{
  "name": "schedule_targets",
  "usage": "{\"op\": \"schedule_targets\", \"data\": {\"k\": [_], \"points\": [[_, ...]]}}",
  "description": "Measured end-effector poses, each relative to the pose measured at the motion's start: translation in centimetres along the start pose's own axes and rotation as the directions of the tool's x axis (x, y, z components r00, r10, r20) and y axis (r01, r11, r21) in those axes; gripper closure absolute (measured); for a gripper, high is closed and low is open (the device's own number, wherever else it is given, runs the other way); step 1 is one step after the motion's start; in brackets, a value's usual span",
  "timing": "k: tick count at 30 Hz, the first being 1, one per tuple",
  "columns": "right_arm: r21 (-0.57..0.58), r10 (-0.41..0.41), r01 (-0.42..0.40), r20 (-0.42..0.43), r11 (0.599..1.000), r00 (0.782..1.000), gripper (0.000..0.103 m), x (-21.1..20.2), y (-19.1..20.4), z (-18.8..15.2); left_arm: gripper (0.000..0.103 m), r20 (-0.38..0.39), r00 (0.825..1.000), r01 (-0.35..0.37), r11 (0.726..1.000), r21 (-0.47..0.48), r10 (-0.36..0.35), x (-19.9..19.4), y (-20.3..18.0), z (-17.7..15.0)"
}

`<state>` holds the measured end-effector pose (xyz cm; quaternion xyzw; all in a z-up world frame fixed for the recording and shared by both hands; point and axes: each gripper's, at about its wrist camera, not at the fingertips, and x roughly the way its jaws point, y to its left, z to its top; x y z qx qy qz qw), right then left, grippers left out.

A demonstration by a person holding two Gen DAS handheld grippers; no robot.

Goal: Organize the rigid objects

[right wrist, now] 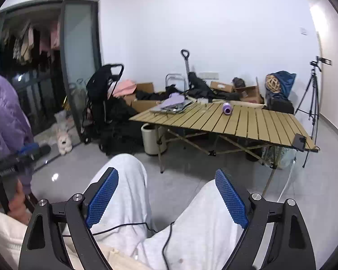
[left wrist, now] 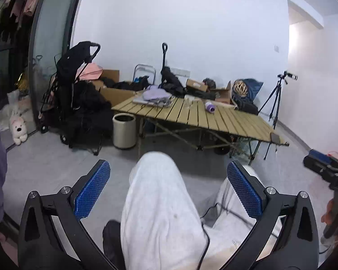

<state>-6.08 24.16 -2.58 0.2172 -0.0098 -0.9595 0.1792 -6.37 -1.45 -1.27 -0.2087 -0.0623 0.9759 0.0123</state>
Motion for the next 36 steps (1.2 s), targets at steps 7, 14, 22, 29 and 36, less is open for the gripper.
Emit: {"op": "schedule_targets", "data": {"k": [7, 14, 22, 29, 36], "points": [[0.003, 0.024, -0.024, 0.005, 1.0, 1.0, 0.011, -0.3, 2.7, -1.6, 0.0, 0.075, 0.997, -0.007, 0.999, 0.036, 0.004, -3.2, -0.6, -0.2], [-0.034, 0.017, -0.016, 0.03, 0.999, 0.999, 0.011, -0.9, 3.7, -1.2, 0.0, 0.095, 0.995, -0.006, 0.999, 0.053, 0.001, -4.0, -0.8, -0.6], [-0.033, 0.02, -0.019, 0.035, 0.999, 0.999, 0.011, -1.0, 3.6, -1.2, 0.0, 0.105, 0.994, -0.012, 0.997, 0.074, 0.004, -4.3, -1.1, -0.4], [-0.052, 0.03, -0.028, 0.032, 0.998, 0.999, 0.011, -0.9, 3.9, -1.1, 0.0, 0.102, 0.995, -0.014, 0.997, 0.074, 0.006, -4.2, -1.0, -0.3], [-0.06, 0.038, -0.036, 0.035, 0.998, 0.999, 0.011, -0.8, 4.2, -1.1, 0.0, 0.101, 0.995, -0.015, 0.997, 0.078, 0.007, -4.3, -1.0, -0.4]]}}
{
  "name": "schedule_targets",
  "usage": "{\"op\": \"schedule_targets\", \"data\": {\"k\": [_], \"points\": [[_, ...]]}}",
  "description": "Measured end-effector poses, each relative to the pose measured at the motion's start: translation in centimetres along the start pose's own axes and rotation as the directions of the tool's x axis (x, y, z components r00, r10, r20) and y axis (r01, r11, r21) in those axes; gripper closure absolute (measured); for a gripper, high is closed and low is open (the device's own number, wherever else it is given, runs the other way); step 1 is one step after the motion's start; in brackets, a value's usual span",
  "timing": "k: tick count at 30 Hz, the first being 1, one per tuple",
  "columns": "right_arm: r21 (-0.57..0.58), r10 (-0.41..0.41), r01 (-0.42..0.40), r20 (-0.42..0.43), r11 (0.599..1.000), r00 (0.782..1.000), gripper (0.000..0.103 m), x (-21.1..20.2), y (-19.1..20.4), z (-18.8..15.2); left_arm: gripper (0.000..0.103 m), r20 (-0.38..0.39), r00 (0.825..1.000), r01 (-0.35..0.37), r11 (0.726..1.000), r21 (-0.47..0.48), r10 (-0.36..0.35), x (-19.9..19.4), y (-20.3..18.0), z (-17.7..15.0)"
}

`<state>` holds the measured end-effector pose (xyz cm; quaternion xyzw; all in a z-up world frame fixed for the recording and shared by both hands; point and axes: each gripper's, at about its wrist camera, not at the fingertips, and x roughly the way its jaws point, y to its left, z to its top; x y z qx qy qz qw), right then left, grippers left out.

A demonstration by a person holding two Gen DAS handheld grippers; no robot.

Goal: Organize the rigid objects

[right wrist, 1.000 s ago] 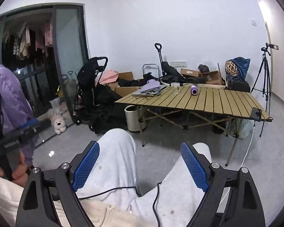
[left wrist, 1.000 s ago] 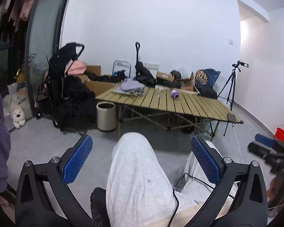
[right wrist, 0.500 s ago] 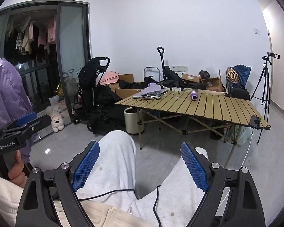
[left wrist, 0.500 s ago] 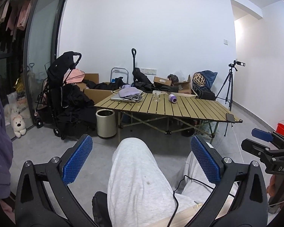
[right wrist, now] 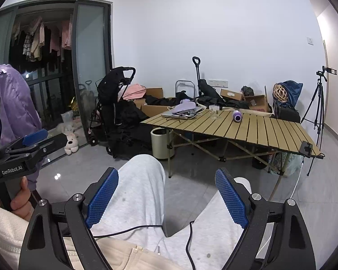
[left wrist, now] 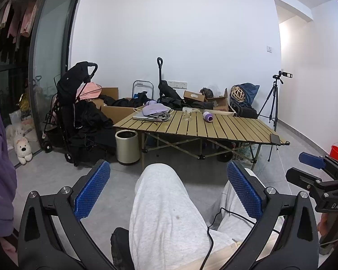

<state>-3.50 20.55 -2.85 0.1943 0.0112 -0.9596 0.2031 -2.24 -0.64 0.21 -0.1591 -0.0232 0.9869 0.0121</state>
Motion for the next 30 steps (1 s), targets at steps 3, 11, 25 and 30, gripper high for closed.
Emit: {"op": "schedule_targets", "data": {"k": [3, 11, 25, 30], "points": [[-0.002, 0.001, -0.001, -0.002, 1.0, 1.0, 0.011, 0.06, 0.09, -0.02, 0.0, 0.001, 1.0, 0.0, 1.0, 0.0, 0.0, -0.01, 0.01, 0.03], [-0.001, 0.005, -0.005, 0.001, 1.0, 1.0, 0.011, 0.05, 0.11, -0.03, 0.0, -0.007, 1.0, -0.001, 1.0, 0.001, 0.001, 0.01, -0.04, 0.08], [-0.003, 0.004, -0.004, 0.0, 1.0, 1.0, 0.011, -0.05, 0.2, -0.23, 0.0, -0.012, 1.0, -0.004, 1.0, 0.002, 0.004, 0.05, 0.05, 0.11], [-0.004, 0.006, -0.006, -0.001, 1.0, 1.0, 0.011, -0.06, 0.23, -0.31, 0.0, -0.018, 1.0, -0.01, 1.0, 0.0, 0.01, 0.11, 0.22, 0.16]]}}
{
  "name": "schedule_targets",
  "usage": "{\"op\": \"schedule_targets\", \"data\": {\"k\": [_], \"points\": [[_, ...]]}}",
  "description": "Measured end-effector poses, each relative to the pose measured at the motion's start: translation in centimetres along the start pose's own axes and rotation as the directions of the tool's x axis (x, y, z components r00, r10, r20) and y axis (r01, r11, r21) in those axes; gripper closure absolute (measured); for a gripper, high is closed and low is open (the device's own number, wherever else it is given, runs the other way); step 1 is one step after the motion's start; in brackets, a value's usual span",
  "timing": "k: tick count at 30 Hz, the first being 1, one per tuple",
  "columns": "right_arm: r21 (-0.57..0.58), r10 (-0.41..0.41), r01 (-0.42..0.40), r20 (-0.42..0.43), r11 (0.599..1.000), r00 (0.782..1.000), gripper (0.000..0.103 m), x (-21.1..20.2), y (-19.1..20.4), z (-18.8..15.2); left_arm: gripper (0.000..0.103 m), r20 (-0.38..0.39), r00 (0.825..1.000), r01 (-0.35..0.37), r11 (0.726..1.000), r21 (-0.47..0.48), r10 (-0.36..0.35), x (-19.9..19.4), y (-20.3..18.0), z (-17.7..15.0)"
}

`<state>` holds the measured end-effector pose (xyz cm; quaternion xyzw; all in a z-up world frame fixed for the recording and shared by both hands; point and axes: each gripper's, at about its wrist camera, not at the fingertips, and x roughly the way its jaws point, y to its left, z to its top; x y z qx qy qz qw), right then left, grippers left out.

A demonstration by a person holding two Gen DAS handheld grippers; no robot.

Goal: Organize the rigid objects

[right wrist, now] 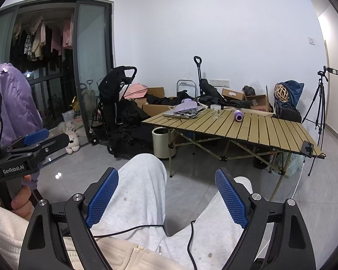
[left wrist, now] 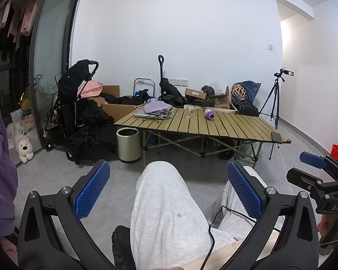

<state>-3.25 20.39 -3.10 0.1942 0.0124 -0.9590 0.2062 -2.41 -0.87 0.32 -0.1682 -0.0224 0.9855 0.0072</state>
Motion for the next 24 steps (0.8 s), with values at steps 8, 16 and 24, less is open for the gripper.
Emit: {"op": "schedule_targets", "data": {"k": [8, 16, 24], "points": [[-0.001, 0.0, 0.0, -0.002, 1.0, 1.0, 0.011, 0.02, 0.14, -0.02, 0.0, -0.007, 1.0, -0.002, 1.0, 0.0, 0.002, 0.04, 0.17, 0.02], [0.0, 0.0, 0.0, -0.001, 1.0, 1.0, 0.011, 0.01, 0.07, -0.07, 0.0, -0.009, 1.0, -0.002, 1.0, 0.001, 0.002, 0.19, 0.02, 0.12], [-0.002, 0.005, -0.005, -0.003, 1.0, 1.0, 0.011, -0.02, -0.22, -0.25, 0.0, -0.012, 1.0, 0.0, 1.0, 0.001, 0.0, 0.29, 0.05, -0.01]]}}
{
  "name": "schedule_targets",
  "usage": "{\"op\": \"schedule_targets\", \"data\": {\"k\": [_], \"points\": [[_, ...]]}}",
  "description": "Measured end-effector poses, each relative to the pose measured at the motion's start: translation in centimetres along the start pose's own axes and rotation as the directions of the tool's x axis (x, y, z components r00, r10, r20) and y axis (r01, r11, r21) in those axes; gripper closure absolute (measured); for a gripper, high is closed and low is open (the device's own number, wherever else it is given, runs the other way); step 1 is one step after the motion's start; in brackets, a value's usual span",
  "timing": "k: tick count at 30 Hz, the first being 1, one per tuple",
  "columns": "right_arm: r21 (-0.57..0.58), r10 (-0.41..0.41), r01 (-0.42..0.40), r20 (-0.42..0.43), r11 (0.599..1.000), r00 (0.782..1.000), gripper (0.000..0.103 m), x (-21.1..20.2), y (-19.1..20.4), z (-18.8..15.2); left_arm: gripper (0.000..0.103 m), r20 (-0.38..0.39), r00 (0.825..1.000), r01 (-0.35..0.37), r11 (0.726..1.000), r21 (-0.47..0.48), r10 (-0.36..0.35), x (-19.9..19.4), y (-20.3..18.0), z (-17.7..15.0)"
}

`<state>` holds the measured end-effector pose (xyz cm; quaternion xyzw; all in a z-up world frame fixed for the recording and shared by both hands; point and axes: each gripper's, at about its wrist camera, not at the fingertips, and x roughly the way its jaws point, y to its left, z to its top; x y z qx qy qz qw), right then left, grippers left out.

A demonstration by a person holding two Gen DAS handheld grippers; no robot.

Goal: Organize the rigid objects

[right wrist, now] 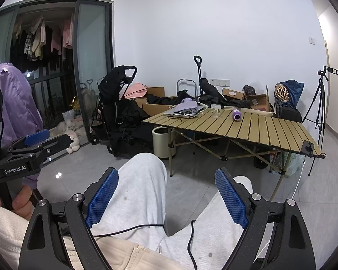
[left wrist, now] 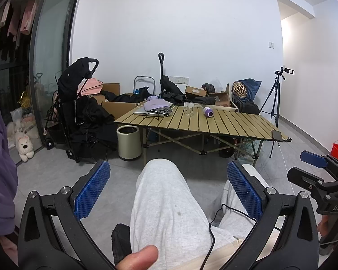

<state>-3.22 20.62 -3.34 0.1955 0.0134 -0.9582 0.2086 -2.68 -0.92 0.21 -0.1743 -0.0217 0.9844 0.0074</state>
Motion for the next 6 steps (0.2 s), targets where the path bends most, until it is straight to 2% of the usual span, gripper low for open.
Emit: {"op": "schedule_targets", "data": {"k": [6], "points": [[-0.003, 0.0, 0.0, 0.007, 1.0, 1.0, 0.011, -0.02, 0.02, 0.0, 0.0, -0.008, 1.0, -0.003, 1.0, -0.003, 0.003, 0.01, 0.08, -0.39]]}}
